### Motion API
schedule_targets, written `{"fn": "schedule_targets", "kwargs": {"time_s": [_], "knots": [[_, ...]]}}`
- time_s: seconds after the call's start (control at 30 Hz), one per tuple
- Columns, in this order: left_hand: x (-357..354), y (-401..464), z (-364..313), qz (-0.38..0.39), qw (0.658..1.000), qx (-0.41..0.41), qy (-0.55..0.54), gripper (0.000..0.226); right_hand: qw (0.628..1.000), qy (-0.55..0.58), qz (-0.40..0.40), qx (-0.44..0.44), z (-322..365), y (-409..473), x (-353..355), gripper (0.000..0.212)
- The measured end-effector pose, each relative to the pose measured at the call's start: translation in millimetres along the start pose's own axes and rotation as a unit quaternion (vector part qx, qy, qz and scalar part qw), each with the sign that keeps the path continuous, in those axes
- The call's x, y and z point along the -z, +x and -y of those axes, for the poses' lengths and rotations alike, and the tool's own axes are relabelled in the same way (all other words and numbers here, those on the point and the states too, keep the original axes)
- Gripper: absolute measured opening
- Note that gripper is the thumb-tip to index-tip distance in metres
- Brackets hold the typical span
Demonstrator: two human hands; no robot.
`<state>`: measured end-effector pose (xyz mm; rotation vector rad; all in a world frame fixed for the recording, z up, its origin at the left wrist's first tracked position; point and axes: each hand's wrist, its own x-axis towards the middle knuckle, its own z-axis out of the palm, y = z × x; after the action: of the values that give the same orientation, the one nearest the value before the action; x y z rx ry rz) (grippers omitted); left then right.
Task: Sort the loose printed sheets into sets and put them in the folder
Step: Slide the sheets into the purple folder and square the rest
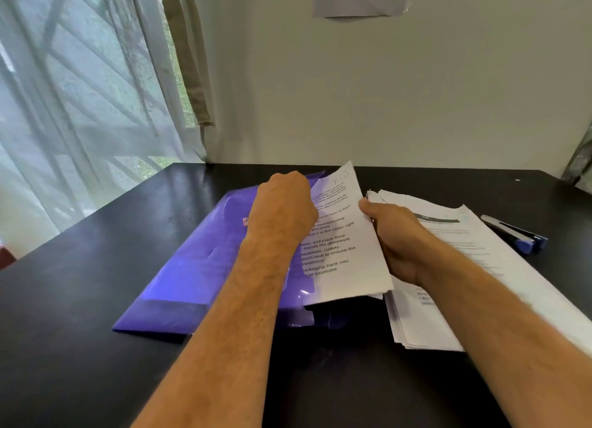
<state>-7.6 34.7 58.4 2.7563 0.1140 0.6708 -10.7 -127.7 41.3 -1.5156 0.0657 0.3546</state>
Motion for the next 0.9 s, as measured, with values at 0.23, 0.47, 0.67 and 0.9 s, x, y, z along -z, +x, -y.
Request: {"fn": "schedule_targets", "kwargs": {"time_s": [0.23,0.47,0.67,0.9], "knots": [[2,-4,-3,-0.018,1.0,-0.004,-0.014,0.016,0.996,-0.08,0.032,0.003,-6,-1,1,0.019],[1,-3,-7,-0.007,1.0,0.004,0.002,0.009,0.99,-0.127,0.042,0.038,-11,8,-27,0.015],[6,-9,-11,-0.016,1.0,-0.012,-0.011,0.011,0.984,-0.152,0.088,0.029,-15,10,-29,0.025],[4,-10,-14,-0.036,0.999,-0.015,-0.022,0.014,0.983,-0.157,0.06,0.069,-31,20,-49,0.022]]}}
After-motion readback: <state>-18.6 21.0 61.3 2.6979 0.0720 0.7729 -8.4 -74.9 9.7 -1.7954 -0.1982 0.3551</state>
